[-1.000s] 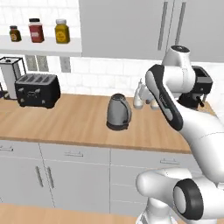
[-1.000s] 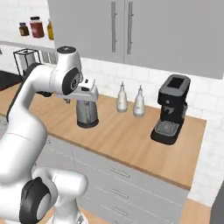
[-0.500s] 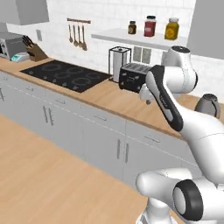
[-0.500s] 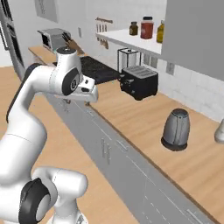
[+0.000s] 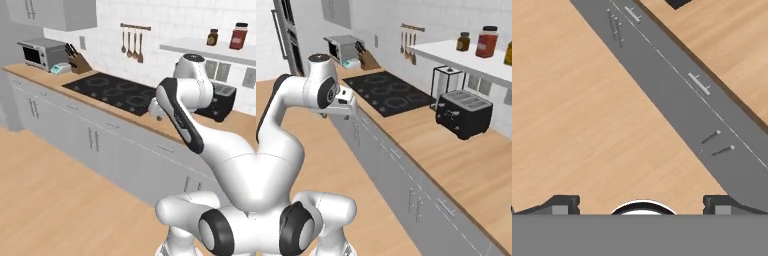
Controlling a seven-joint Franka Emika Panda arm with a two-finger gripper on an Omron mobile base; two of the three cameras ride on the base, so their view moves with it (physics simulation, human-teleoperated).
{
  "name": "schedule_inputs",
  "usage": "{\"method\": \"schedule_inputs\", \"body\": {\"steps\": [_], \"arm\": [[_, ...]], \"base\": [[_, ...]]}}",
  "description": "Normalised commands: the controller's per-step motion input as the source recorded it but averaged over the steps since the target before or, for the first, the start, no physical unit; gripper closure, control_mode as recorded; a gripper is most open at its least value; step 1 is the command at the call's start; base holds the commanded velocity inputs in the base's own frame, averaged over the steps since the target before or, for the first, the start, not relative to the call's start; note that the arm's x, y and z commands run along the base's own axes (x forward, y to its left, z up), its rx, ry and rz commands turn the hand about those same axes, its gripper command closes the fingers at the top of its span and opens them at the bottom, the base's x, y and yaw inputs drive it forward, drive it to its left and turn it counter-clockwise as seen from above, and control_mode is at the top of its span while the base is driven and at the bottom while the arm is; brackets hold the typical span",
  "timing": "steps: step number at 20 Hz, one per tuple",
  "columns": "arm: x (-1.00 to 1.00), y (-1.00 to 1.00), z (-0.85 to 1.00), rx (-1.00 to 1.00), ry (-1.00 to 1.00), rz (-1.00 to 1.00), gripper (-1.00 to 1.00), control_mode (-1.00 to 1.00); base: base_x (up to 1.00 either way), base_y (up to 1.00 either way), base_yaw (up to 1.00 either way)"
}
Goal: Navigate to the stove.
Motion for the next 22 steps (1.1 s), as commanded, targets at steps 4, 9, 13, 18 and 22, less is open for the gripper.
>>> {"method": "schedule_inputs", "body": {"steps": [4, 9, 13, 18, 22], "arm": [[0.00, 0.00, 0.00, 0.00, 0.00, 0.00, -1.00, 1.00], [0.00, 0.00, 0.00, 0.00, 0.00, 0.00, -1.00, 1.00], [0.00, 0.00, 0.00, 0.00, 0.00, 0.00, -1.00, 1.00], [0.00, 0.00, 0.00, 0.00, 0.00, 0.00, -1.00, 1.00], [0.00, 0.00, 0.00, 0.00, 0.00, 0.00, -1.00, 1.00]], "base": [[1.00, 0.93, -0.33], [1.00, 0.99, -0.42], [1.00, 1.00, -0.42], [0.86, 1.00, -0.34], [0.97, 1.00, -0.34]]}}
